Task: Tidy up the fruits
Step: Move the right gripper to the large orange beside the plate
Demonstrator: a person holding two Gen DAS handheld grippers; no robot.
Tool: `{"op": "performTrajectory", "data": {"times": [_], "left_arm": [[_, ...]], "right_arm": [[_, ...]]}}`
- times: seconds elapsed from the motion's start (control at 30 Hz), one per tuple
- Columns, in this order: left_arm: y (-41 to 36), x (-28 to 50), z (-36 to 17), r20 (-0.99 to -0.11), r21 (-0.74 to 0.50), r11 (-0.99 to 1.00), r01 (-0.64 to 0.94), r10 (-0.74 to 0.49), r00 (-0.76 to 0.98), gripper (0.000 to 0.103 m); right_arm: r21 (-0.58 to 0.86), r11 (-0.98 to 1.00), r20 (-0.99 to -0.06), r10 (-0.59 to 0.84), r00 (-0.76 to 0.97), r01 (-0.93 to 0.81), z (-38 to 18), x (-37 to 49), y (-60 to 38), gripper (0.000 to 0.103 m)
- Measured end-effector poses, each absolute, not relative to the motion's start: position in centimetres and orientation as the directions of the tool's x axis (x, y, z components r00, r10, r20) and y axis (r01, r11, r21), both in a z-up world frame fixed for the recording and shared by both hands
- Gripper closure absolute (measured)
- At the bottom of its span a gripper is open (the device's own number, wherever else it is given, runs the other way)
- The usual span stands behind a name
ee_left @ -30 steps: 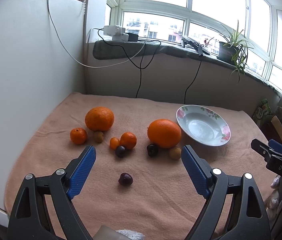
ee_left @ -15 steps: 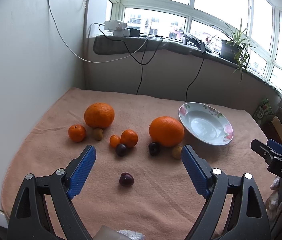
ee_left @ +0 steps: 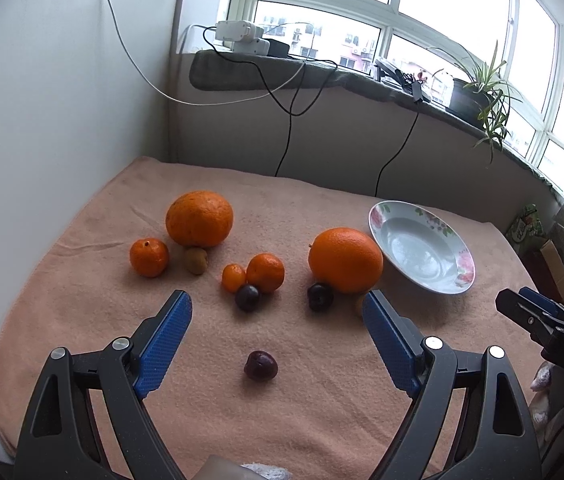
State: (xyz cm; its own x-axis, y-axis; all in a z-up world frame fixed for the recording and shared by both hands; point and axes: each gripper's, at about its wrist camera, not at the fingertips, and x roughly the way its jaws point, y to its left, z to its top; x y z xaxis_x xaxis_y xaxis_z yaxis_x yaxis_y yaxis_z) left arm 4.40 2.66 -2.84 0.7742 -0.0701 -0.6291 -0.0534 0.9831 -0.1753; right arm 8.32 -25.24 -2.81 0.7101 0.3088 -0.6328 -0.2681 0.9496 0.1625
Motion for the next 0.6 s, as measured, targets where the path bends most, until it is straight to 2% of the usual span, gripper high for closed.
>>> {"op": "performTrajectory", "data": {"times": [0.27,0.53,0.6], "left_arm": [[2.7,5.9,-3.6,-0.65,-0.194,0.98,-0.032,-0.105,0.752,0.016],[3.1,8.7,-3.4,-0.664,-0.267,0.961,0.066,-0.233,0.711,0.017],[3.0,9.7,-3.4,-0.673,-0.286,0.954,0.09,-0.267,0.69,0.017]], "right_arm": [[0.209,0.917,-0.639,0.392,0.662,-0.341,-2.9,9.7,-23.3,0.0],[0.276,0.874,-0.649,0.476,0.593,-0.4,-4.2,10.8,-20.7,0.0],[0.292,0.863,-0.654,0.495,0.572,-0.413,-4.7,11.1,-20.0,0.004]]}}
